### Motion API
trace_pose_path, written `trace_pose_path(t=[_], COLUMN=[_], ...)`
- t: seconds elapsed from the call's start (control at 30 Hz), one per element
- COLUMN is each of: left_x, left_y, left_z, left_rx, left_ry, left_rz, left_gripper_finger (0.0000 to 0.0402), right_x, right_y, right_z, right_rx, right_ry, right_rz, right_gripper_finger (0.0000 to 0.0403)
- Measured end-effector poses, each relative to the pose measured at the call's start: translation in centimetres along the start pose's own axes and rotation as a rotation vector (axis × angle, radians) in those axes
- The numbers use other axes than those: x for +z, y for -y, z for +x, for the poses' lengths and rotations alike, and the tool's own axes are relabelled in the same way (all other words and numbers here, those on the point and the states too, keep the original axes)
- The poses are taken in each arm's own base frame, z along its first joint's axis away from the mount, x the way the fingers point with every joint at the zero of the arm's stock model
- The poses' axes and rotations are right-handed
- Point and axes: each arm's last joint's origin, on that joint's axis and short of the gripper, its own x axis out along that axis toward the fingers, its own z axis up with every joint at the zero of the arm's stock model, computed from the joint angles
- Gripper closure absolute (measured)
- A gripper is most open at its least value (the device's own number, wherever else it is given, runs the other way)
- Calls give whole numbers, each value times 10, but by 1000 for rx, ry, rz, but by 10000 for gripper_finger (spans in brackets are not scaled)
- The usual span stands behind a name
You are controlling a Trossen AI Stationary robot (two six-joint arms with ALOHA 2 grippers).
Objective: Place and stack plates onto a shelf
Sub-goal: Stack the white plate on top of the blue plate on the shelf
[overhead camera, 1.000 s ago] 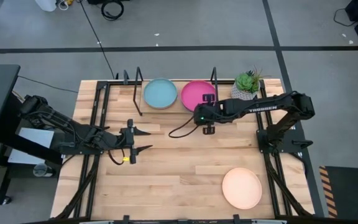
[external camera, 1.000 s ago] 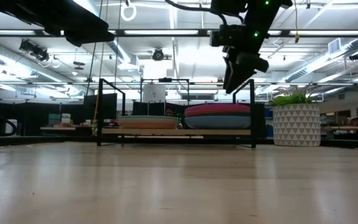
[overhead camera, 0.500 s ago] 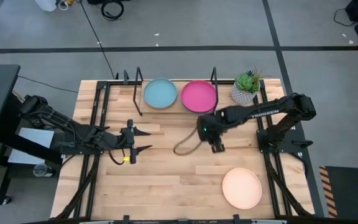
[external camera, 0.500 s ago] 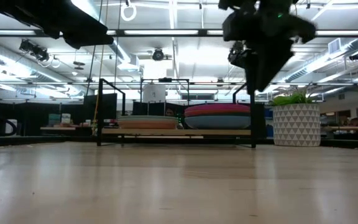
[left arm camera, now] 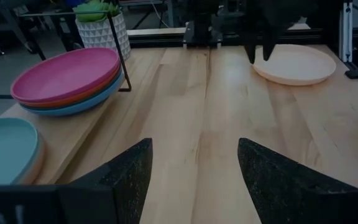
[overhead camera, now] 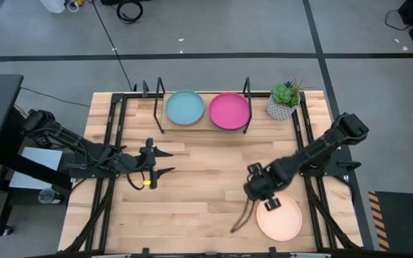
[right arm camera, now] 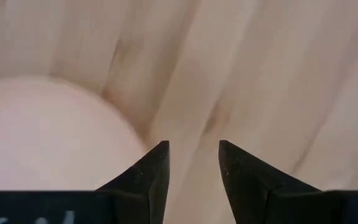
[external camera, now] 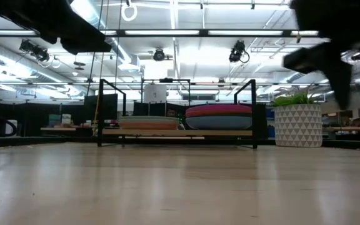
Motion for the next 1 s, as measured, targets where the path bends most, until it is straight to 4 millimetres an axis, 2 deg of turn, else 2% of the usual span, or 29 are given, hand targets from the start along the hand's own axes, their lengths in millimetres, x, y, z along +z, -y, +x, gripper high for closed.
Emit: trace_pose_path(t=[0.23, 0.57, 0.7, 0.9, 1.0], left_x=[0, 0, 1, 7, 4], left_y=[0, 0, 0, 4, 9], left_z=[0, 0, 0, 1, 8], left_rx=[0, 1, -1, -106, -114], left_ry=[1, 2, 13, 57, 49], left_rz=[-6, -6, -14, 9, 45], left_gripper_finger=[159, 159, 159, 159, 159], right_x=[-29, -59, -64, -63, -61], right_y=[-21, -22, -21, -20, -17], right_z=[22, 45, 48, 48, 48], right_rx=[-20, -37, -26, 3, 21], right_ry=[-113, -227, -253, -256, -259], right_rz=[42, 173, 214, 181, 174], right_gripper_finger=[271, 296, 318, 386, 387])
